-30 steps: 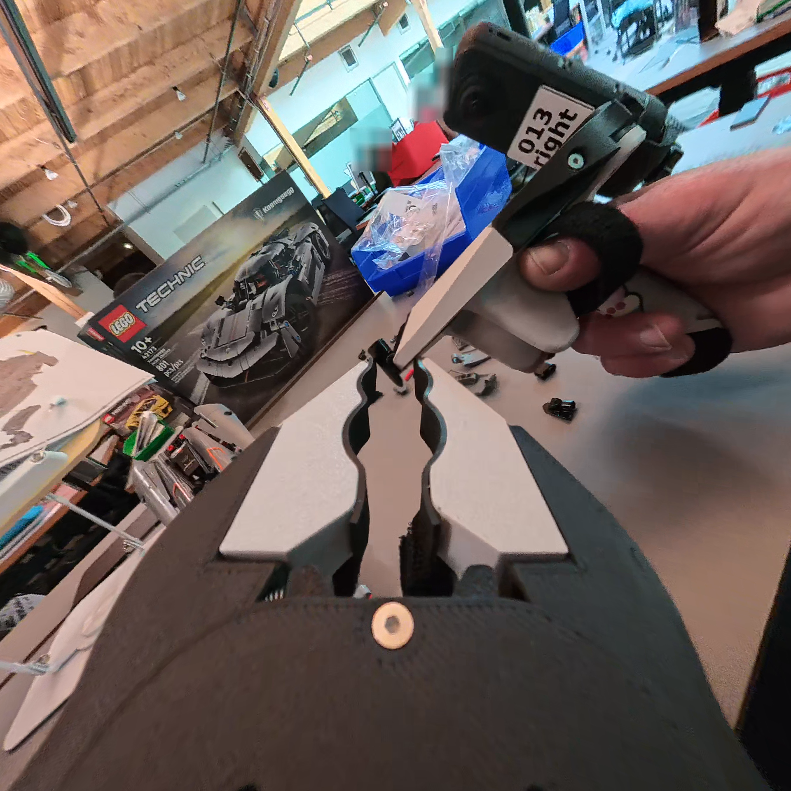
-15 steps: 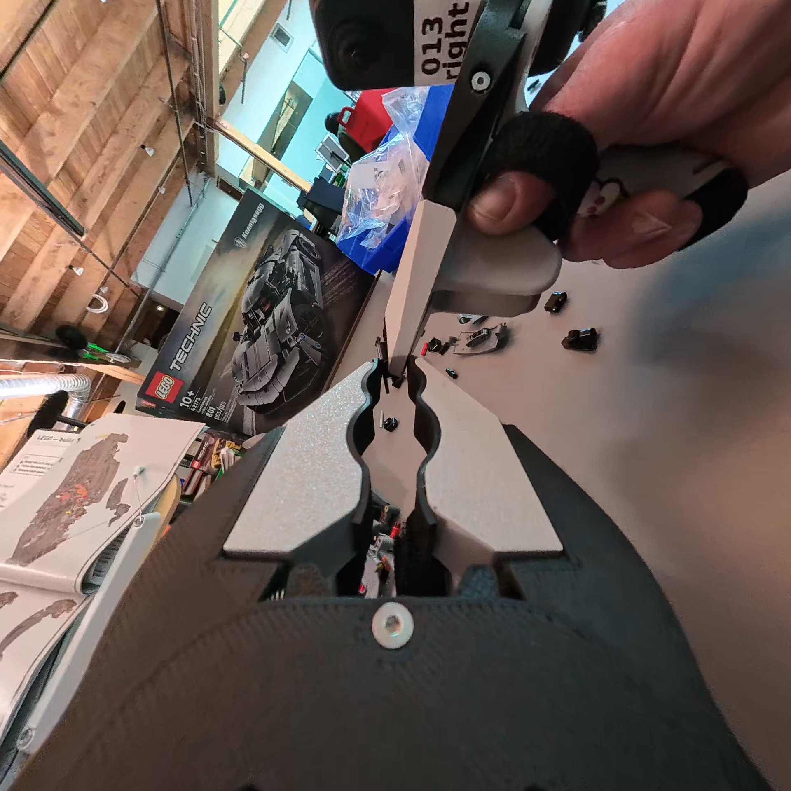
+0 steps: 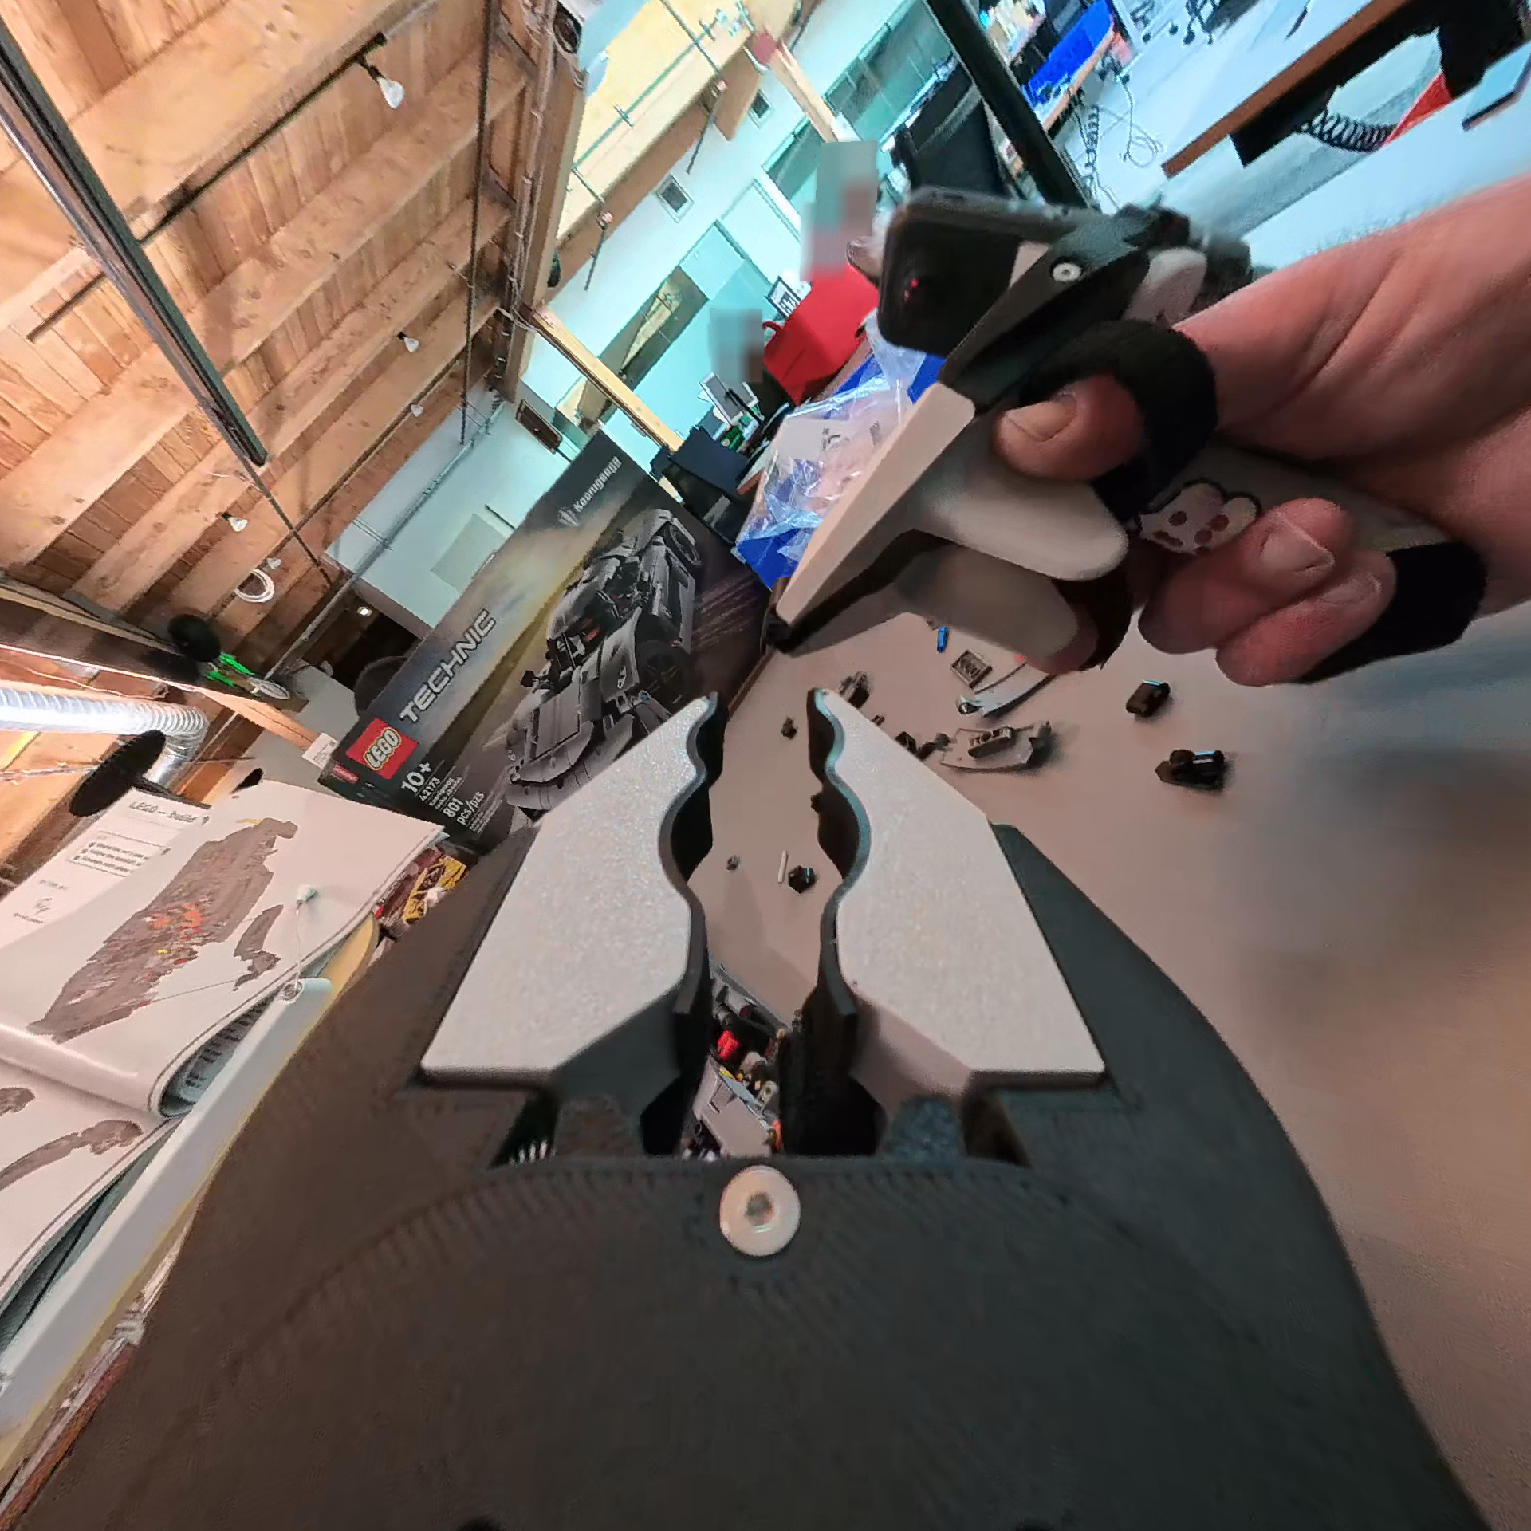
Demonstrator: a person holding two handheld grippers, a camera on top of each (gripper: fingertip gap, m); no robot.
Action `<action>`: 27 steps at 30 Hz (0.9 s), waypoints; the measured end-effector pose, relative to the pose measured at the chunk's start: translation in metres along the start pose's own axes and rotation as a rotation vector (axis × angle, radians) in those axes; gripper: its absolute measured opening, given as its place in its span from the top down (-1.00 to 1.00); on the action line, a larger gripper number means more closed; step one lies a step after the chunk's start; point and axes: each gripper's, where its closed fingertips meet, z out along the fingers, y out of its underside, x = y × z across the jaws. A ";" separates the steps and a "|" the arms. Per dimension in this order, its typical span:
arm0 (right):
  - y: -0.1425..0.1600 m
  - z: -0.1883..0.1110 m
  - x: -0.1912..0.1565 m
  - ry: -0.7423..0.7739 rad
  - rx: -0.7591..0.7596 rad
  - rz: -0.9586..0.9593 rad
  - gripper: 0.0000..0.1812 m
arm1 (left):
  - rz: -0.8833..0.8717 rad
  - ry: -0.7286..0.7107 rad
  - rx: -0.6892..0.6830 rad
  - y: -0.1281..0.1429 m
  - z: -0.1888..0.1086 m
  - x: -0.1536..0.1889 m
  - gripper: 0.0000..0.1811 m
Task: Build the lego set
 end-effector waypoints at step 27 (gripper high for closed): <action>0.003 -0.003 -0.005 -0.076 -0.020 0.104 0.91 | 0.057 0.053 0.052 -0.013 0.003 0.001 1.00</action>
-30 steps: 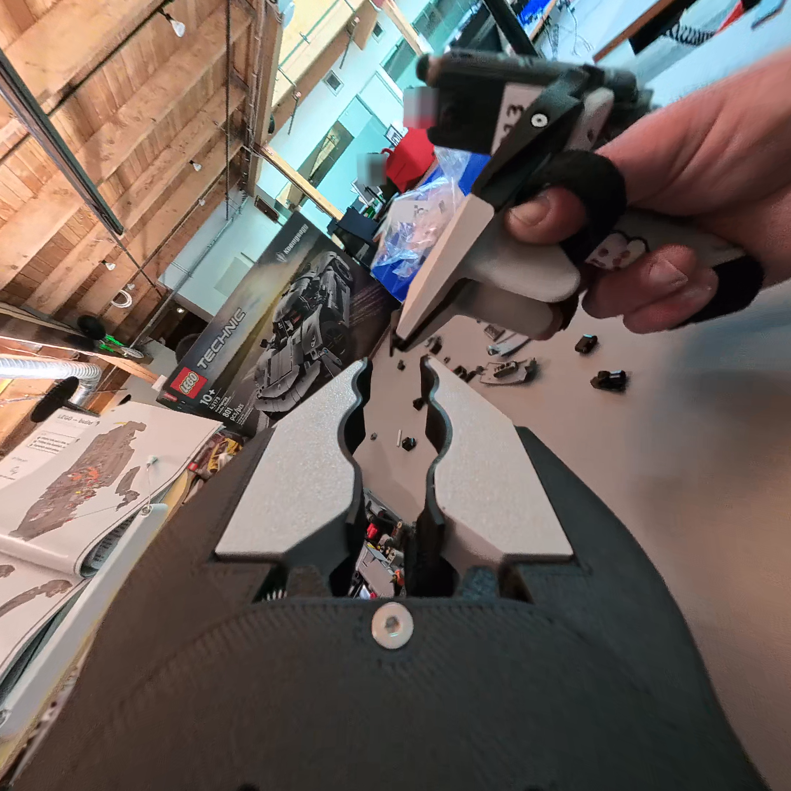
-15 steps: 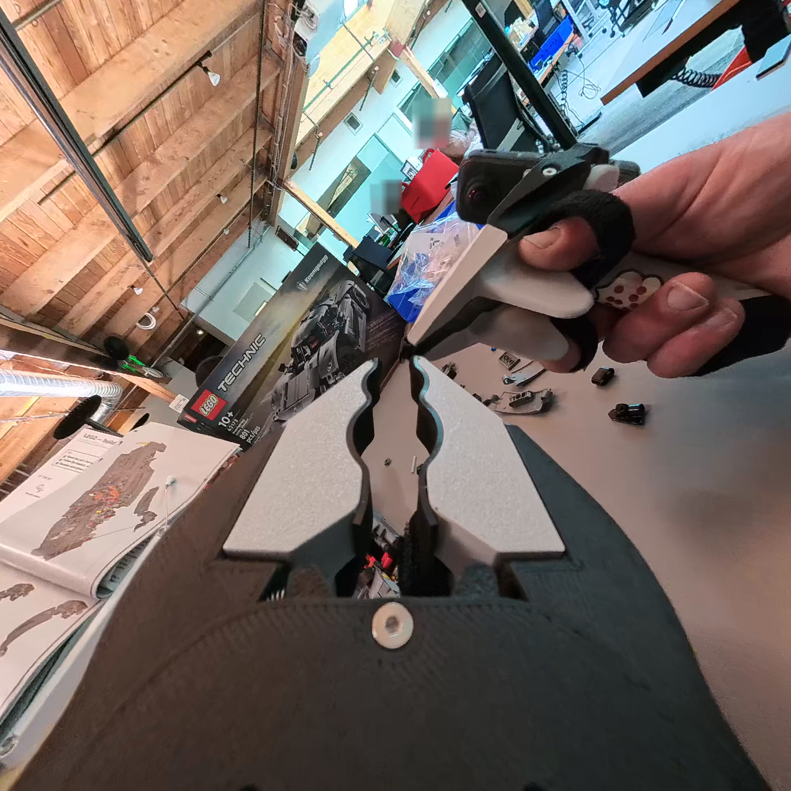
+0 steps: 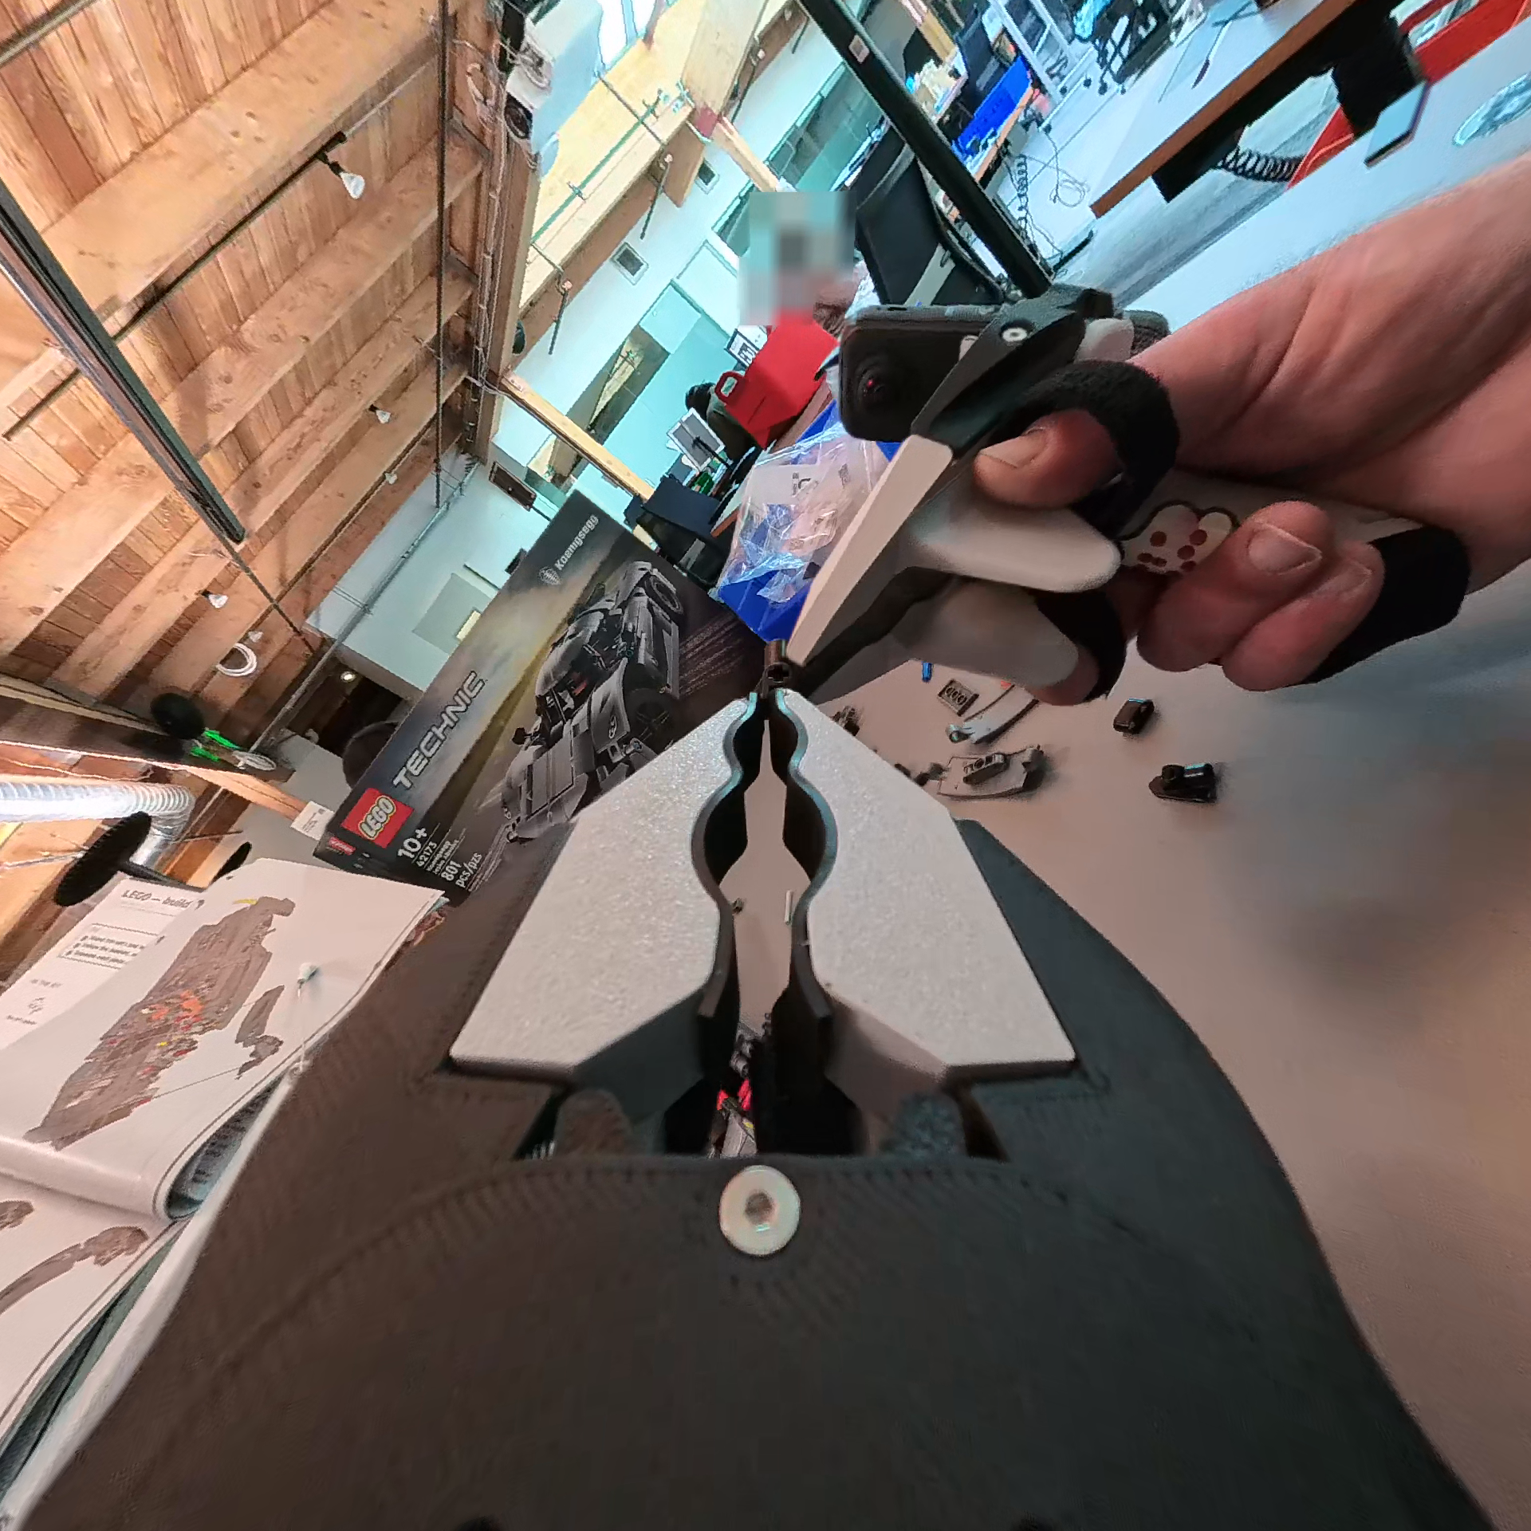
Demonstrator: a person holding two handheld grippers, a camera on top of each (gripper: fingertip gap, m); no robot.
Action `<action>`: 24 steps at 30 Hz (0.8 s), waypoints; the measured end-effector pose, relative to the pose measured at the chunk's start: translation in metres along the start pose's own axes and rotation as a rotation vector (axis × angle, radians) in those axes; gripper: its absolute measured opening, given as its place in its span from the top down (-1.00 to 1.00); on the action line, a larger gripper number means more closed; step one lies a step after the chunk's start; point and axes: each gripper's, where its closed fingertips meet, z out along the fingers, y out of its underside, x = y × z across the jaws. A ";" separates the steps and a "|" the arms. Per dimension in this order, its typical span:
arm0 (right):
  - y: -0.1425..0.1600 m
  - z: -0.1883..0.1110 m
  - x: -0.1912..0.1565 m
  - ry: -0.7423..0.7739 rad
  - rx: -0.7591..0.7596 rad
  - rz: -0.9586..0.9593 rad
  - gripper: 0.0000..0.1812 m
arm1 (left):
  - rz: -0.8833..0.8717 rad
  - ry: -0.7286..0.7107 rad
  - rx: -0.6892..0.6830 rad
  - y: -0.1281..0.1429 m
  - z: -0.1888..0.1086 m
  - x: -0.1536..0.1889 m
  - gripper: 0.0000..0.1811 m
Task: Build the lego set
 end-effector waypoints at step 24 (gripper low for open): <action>0.006 -0.004 -0.010 -0.053 -0.084 -0.049 0.93 | 0.331 0.022 -0.002 -0.009 -0.007 0.009 1.00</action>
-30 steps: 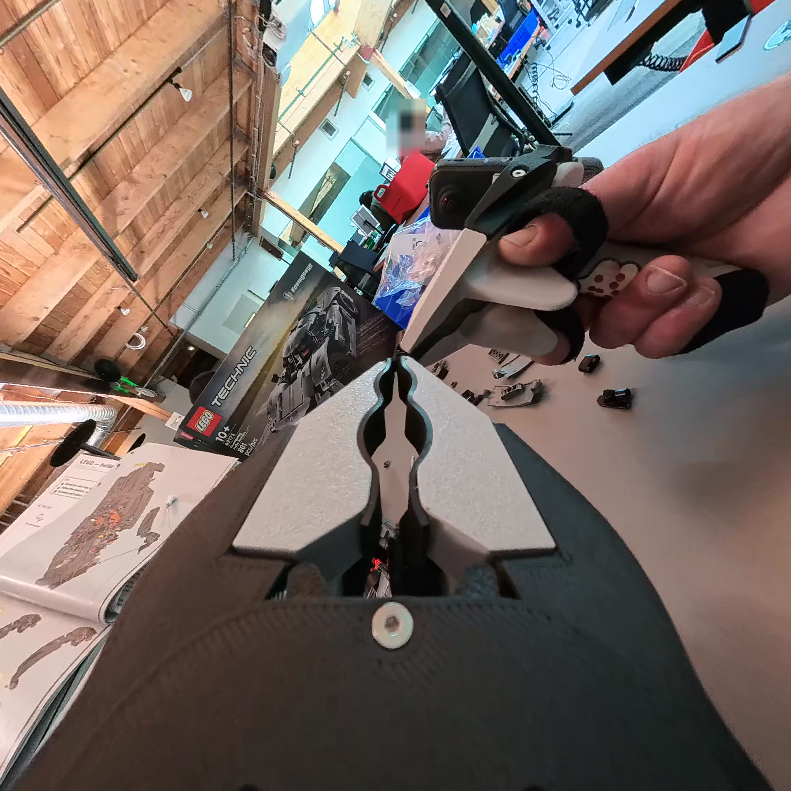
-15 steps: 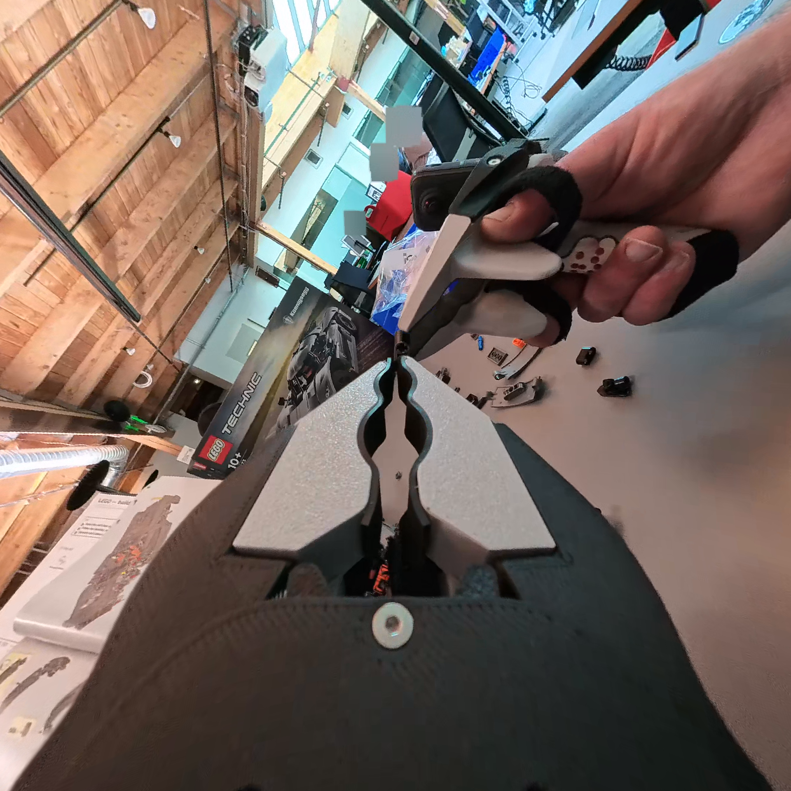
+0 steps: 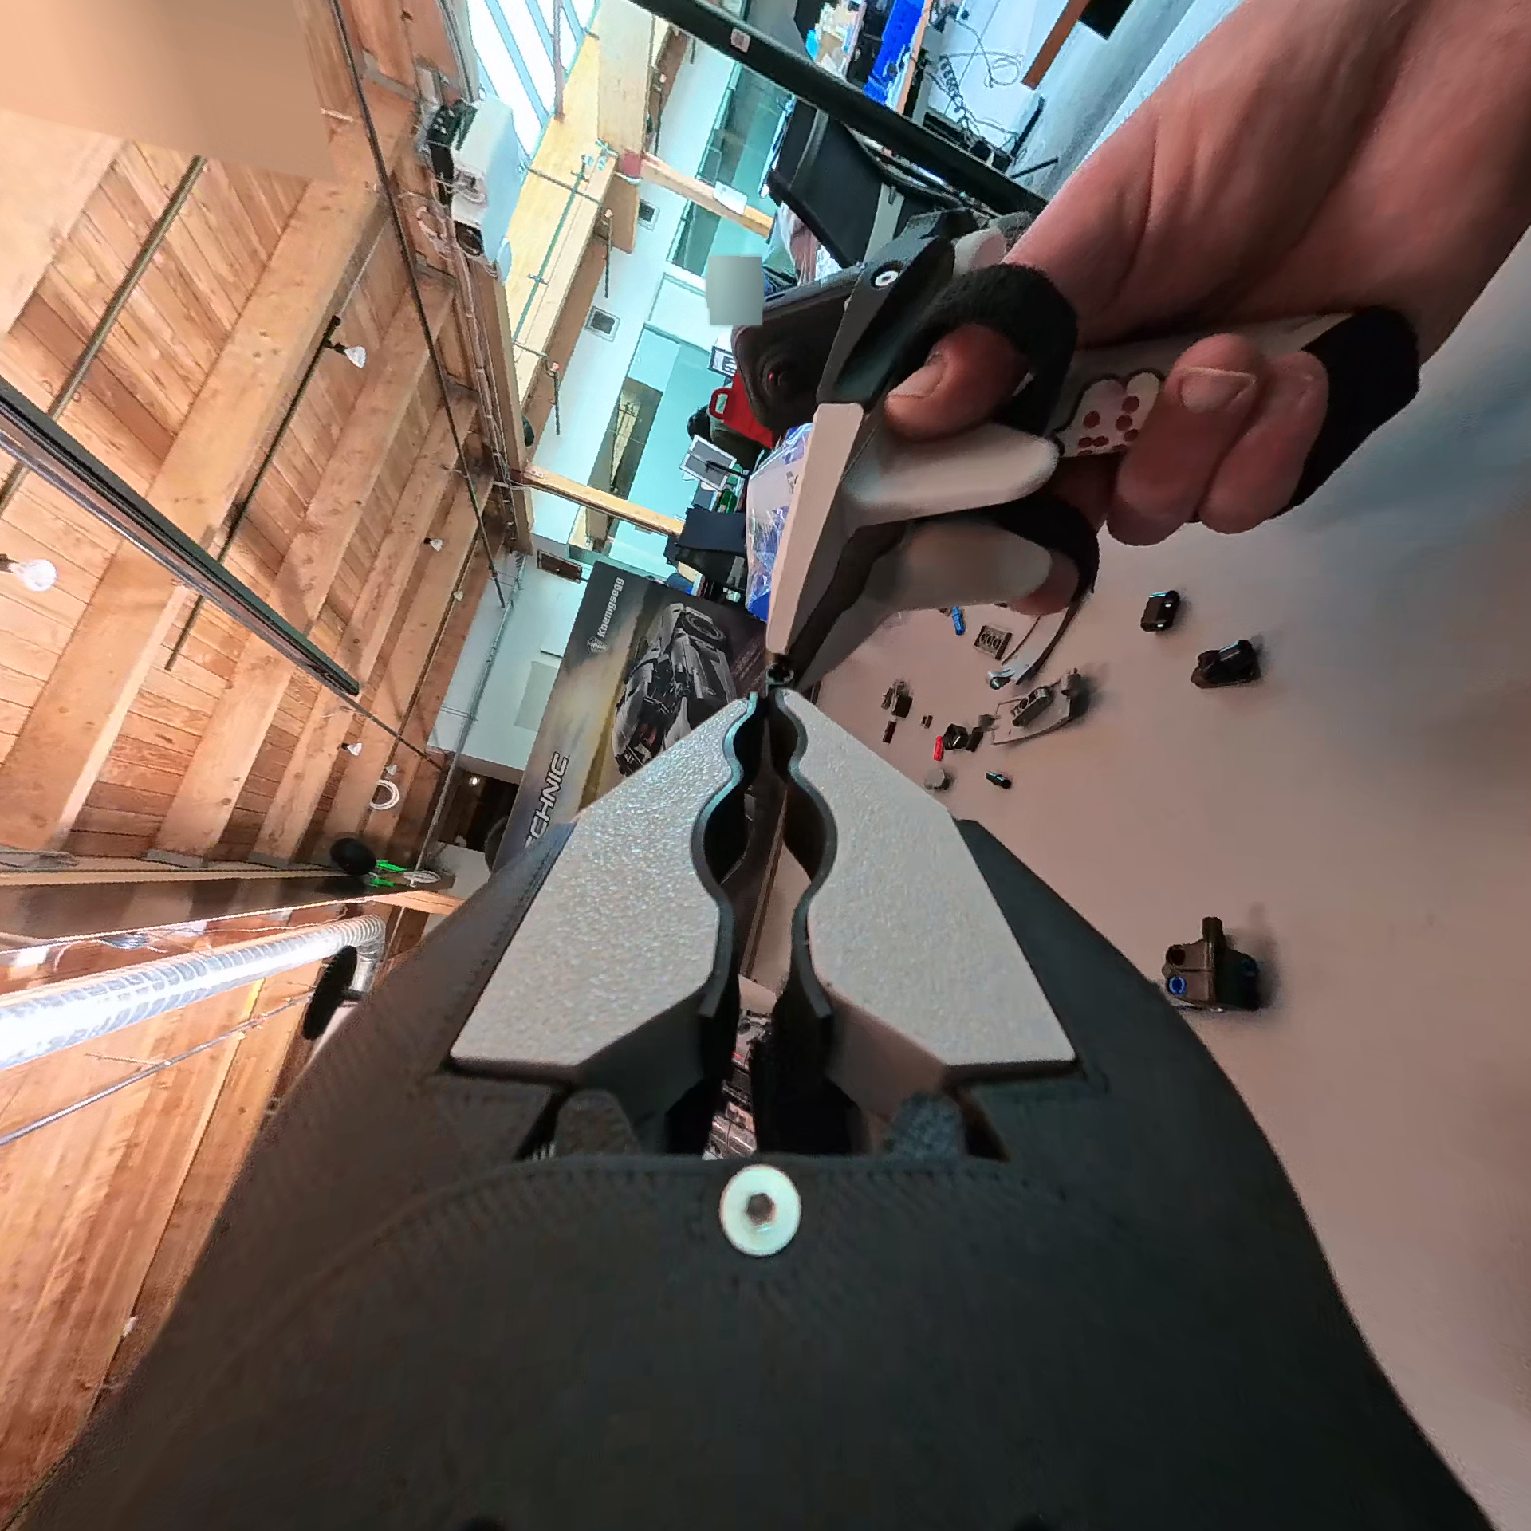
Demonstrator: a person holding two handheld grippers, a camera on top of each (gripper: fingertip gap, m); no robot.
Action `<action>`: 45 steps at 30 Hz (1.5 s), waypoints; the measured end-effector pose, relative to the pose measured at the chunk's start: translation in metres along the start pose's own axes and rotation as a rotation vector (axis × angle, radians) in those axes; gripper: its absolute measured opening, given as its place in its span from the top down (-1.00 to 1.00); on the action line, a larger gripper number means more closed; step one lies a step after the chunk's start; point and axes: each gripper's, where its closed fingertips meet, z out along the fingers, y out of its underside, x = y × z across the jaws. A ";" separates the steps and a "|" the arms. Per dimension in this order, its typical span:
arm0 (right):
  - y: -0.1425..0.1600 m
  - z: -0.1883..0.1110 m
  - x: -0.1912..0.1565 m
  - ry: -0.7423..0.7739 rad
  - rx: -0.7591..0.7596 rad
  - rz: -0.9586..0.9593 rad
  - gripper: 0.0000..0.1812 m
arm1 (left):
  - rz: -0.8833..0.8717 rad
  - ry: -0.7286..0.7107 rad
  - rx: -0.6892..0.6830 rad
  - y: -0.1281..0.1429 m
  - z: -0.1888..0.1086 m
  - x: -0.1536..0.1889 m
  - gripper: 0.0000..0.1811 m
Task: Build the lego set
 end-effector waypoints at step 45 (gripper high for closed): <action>0.002 0.001 -0.005 -0.014 -0.065 -0.079 0.79 | -0.086 0.050 0.098 -0.010 0.002 0.002 1.00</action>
